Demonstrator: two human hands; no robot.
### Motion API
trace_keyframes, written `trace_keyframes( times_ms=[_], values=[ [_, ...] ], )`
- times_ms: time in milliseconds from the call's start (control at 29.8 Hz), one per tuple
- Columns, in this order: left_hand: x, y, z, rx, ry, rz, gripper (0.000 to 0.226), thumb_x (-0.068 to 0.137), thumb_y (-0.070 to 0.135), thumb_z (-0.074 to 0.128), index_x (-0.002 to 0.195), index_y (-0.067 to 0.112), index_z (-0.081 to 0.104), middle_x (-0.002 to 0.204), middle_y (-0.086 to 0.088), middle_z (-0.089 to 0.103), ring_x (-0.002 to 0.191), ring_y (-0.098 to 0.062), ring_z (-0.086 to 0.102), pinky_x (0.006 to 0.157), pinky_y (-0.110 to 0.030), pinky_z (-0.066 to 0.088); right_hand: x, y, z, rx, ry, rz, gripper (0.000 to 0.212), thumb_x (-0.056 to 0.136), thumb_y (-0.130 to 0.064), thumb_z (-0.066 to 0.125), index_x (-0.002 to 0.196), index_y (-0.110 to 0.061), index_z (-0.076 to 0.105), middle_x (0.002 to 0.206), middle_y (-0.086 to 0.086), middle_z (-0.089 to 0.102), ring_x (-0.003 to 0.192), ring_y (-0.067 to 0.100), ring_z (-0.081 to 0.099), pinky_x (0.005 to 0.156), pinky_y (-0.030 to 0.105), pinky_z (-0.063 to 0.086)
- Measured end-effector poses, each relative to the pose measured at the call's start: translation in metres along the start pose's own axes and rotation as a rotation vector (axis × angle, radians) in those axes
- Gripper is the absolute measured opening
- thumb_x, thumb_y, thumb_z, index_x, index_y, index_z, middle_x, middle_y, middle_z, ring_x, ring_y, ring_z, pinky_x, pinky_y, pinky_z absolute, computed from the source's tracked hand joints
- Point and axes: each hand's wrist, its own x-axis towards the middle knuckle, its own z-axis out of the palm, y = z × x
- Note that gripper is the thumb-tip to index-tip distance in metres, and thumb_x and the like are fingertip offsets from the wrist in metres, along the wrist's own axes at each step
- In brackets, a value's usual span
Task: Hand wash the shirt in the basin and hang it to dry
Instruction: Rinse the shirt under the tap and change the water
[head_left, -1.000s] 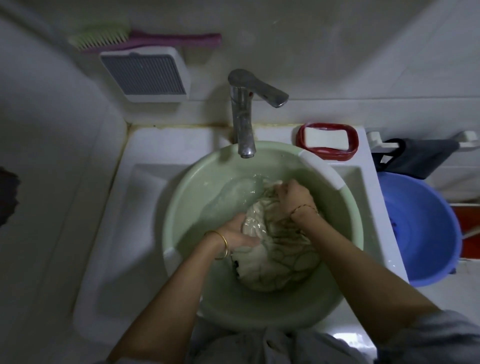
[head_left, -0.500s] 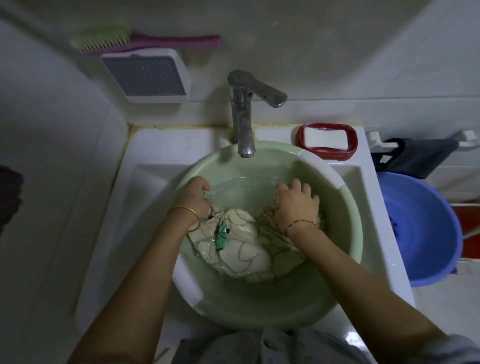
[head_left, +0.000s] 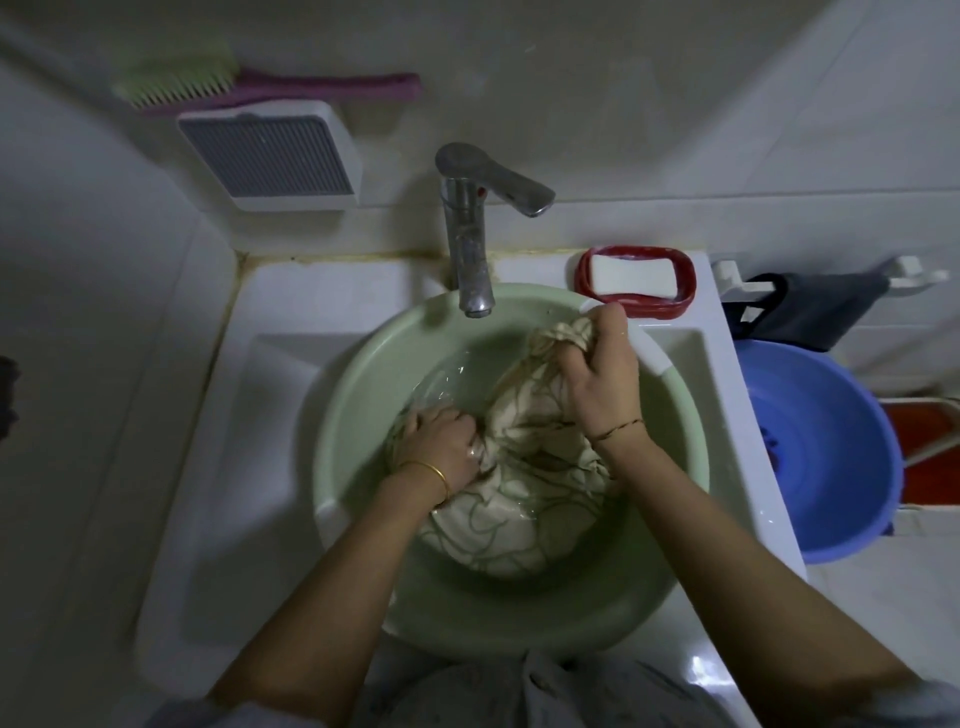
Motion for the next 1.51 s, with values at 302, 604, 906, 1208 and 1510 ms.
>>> trace_keyframes(
  times_ms=[302,604,906,1208,1510],
  values=[
    [-0.015,-0.011,-0.019,-0.297,-0.042,0.059,0.027,0.071,0.018,0.067,0.072,0.027,0.041,0.081,0.003,0.050,0.082,-0.024,0.054,0.070,-0.030,0.041,0.004,0.018,0.016,-1.084,-0.663,0.113,0.040,0.093,-0.021,0.046,0.133,-0.017,0.039,0.135,0.012,0.039,0.125,0.034,0.036,0.101,0.049,0.036],
    [-0.010,-0.030,-0.042,-0.542,0.142,-0.102,0.023,0.061,0.020,0.062,0.074,0.031,0.047,0.090,-0.005,0.059,0.078,-0.028,0.057,0.076,-0.038,0.051,0.009,0.033,0.029,-1.121,-0.801,0.227,0.044,0.083,-0.044,0.060,0.119,-0.019,0.055,0.123,0.006,0.055,0.115,0.029,0.049,0.092,0.039,0.041],
    [-0.005,-0.032,-0.077,-0.937,0.004,-0.162,0.020,0.076,0.026,0.072,0.090,0.018,0.060,0.083,0.000,0.061,0.077,-0.017,0.057,0.070,-0.027,0.044,0.025,0.019,0.017,-0.391,-0.266,0.135,0.045,0.076,-0.010,0.065,0.118,-0.010,0.049,0.124,0.015,0.045,0.114,0.033,0.046,0.101,0.040,0.040],
    [0.002,0.009,0.041,0.143,0.148,-0.177,0.054,0.093,0.042,0.036,0.146,0.035,0.027,0.153,-0.010,0.025,0.137,-0.038,0.025,0.111,-0.057,0.017,-0.028,0.073,0.071,-1.104,-0.658,0.010,0.062,0.097,-0.043,0.036,0.149,-0.033,0.005,0.158,0.009,-0.005,0.136,0.046,0.018,0.101,0.058,0.033],
    [0.009,0.004,0.023,-0.808,0.144,-0.334,0.052,0.093,0.010,0.047,0.138,0.034,0.038,0.138,-0.009,0.038,0.116,-0.025,0.049,0.096,-0.032,0.045,-0.019,0.073,0.062,-0.849,-0.429,0.311,0.031,0.095,-0.008,0.039,0.123,-0.019,0.044,0.133,0.014,0.035,0.094,0.034,0.058,0.077,0.040,0.050]
  ],
)
